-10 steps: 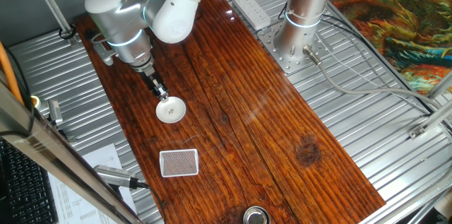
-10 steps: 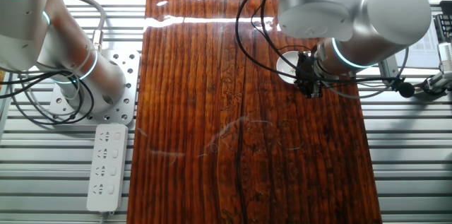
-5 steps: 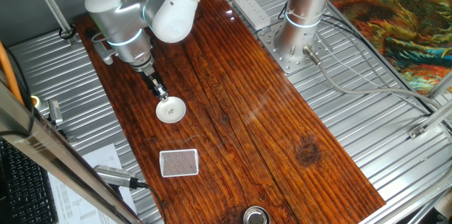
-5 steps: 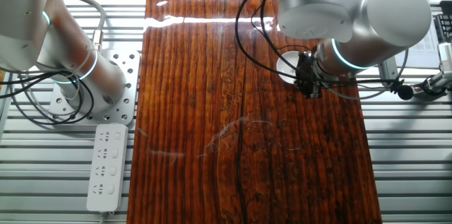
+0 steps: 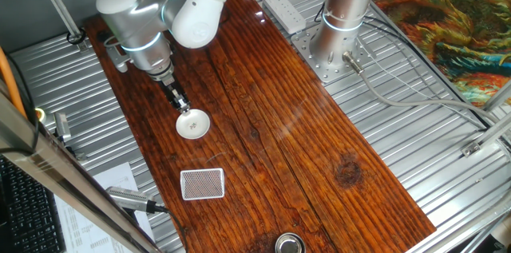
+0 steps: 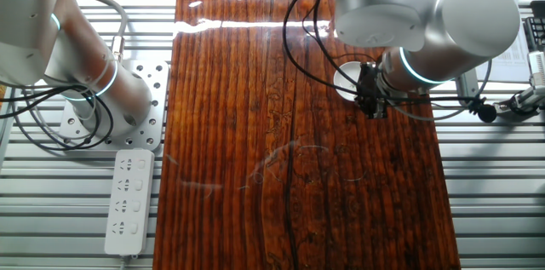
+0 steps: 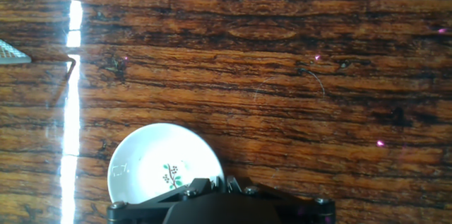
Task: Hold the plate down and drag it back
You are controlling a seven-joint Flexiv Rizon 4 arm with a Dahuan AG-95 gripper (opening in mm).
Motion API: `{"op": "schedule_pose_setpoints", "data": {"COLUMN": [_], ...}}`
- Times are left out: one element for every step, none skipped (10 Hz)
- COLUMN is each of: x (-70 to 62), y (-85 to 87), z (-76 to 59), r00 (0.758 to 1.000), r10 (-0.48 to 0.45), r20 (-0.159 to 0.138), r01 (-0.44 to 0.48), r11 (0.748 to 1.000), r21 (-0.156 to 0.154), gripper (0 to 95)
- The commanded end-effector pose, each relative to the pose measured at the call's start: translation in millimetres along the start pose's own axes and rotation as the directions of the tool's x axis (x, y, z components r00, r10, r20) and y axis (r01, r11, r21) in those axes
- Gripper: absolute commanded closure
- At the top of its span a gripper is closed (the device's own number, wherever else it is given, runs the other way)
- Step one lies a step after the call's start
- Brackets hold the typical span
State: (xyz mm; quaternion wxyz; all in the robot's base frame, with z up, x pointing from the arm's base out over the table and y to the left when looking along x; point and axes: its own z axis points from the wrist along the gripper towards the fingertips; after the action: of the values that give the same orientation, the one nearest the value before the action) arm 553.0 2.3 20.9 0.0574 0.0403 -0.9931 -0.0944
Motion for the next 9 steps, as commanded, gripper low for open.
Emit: {"op": "schedule_pose_setpoints", "data": {"x": [-0.8, -0.8, -0.8, -0.8, -0.8, -0.8, -0.8, -0.8, -0.8], "y": [0.0, 0.0, 0.0, 0.0, 0.0, 0.0, 0.0, 0.0, 0.0], "z": [0.2, 0.2, 0.2, 0.2, 0.2, 0.2, 0.2, 0.2, 0.2], "r00": [1.0, 1.0, 1.0, 1.0, 1.0, 1.0, 1.0, 1.0, 0.999], "r10": [0.007, 0.009, 0.009, 0.013, 0.016, 0.019, 0.025, 0.031, 0.035], "r20": [0.002, 0.002, 0.002, 0.002, 0.002, 0.002, 0.001, 0.001, 0.0], "r01": [-0.007, -0.009, -0.009, -0.013, -0.016, -0.019, -0.025, -0.031, -0.035], "r11": [1.0, 1.0, 1.0, 1.0, 1.0, 1.0, 1.0, 1.0, 0.999], "r21": [0.0, 0.001, 0.001, 0.002, 0.002, 0.002, 0.003, 0.003, 0.003], "gripper": [95.0, 95.0, 95.0, 95.0, 95.0, 95.0, 95.0, 95.0, 95.0]}}
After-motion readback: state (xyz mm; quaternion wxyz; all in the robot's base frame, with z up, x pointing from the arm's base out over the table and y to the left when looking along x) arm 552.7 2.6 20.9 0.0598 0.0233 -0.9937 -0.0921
